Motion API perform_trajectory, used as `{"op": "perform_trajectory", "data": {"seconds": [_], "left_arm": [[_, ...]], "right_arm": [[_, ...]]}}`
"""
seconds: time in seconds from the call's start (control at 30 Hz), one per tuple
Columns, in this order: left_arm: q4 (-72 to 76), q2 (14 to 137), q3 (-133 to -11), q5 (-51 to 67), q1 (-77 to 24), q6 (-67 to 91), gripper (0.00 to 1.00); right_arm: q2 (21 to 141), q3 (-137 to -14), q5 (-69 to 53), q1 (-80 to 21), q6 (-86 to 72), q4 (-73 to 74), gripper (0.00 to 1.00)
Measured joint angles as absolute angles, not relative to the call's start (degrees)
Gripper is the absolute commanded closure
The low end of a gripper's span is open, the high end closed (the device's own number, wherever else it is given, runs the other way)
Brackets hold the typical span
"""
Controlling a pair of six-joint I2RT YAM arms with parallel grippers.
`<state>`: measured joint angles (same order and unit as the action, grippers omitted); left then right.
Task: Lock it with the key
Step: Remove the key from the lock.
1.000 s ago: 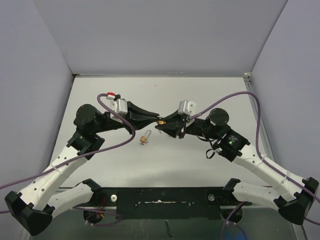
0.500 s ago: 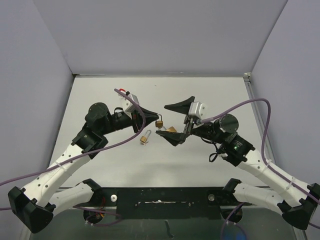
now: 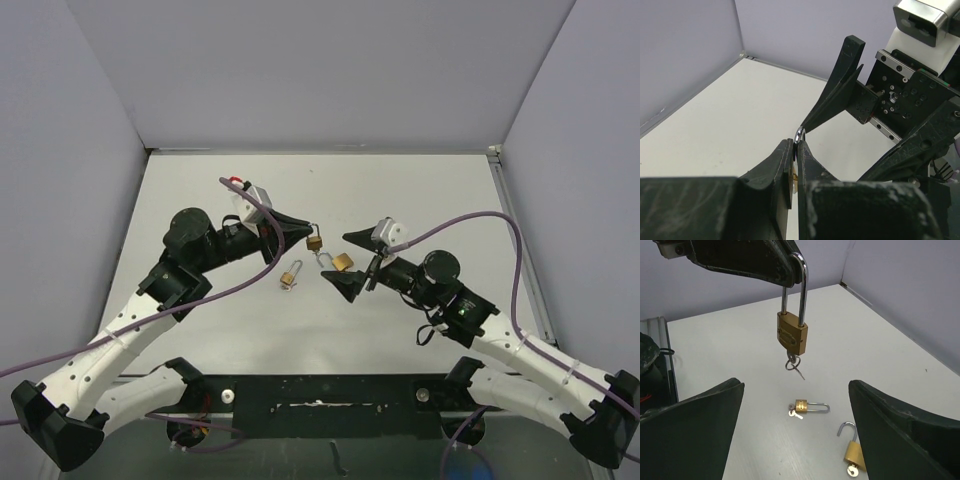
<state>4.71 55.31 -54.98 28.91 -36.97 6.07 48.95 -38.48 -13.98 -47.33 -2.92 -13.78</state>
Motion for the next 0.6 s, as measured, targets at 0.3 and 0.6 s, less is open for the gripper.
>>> {"op": "perform_trajectory", "data": {"seconds": [0.3, 0.6], "left_arm": [[4.7, 55.3, -55.0, 29.3, -37.0, 8.4, 1.0], [5.0, 55.7, -55.0, 30.3, -37.0, 10.1, 1.0]], "right_arm": [[50.9, -37.5, -14.1, -47.3, -4.7, -18.7, 0.38], [54.5, -37.5, -13.7, -47.3, -5.0, -22.7, 0.42]]}}
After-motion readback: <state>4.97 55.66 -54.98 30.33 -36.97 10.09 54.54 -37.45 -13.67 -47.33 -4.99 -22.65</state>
